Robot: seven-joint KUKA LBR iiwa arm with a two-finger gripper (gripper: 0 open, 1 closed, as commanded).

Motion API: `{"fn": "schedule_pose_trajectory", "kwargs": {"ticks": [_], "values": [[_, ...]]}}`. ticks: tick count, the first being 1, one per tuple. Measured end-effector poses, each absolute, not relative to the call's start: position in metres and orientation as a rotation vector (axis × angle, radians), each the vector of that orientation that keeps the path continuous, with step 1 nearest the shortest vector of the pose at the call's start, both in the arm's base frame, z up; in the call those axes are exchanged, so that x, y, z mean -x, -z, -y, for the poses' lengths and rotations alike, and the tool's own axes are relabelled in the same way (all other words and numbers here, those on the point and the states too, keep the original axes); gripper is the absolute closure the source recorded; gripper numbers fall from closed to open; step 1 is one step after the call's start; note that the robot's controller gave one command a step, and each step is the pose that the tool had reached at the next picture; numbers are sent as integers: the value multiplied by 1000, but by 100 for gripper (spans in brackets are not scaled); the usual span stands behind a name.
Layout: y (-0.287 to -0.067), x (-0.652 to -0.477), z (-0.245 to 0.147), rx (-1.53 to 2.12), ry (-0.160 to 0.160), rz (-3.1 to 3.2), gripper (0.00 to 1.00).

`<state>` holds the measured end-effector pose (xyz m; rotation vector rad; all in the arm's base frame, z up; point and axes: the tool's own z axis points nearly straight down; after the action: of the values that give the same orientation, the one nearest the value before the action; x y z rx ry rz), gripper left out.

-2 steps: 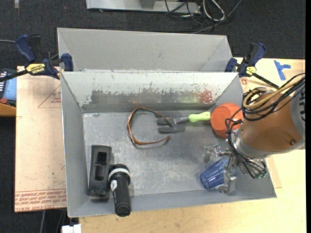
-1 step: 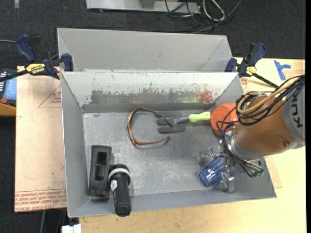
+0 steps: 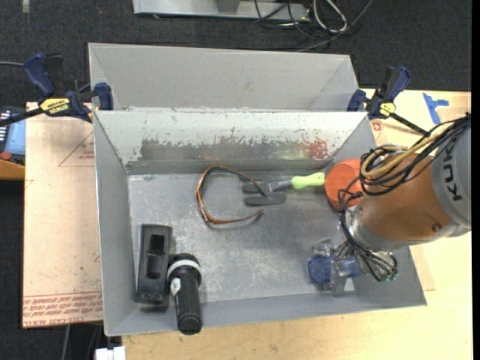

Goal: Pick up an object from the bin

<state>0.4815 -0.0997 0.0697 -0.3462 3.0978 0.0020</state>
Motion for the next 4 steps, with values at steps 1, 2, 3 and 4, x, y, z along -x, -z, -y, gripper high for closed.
{"fn": "schedule_pose_trajectory", "kwargs": {"ticks": [1,2,3,4], "values": [[-70,-481,100,347,-2,-3099,100],[-91,-480,99,348,-6,-3102,100],[-108,-481,98,350,-5,-3099,100],[-122,-481,98,351,-6,-3098,100]]}}
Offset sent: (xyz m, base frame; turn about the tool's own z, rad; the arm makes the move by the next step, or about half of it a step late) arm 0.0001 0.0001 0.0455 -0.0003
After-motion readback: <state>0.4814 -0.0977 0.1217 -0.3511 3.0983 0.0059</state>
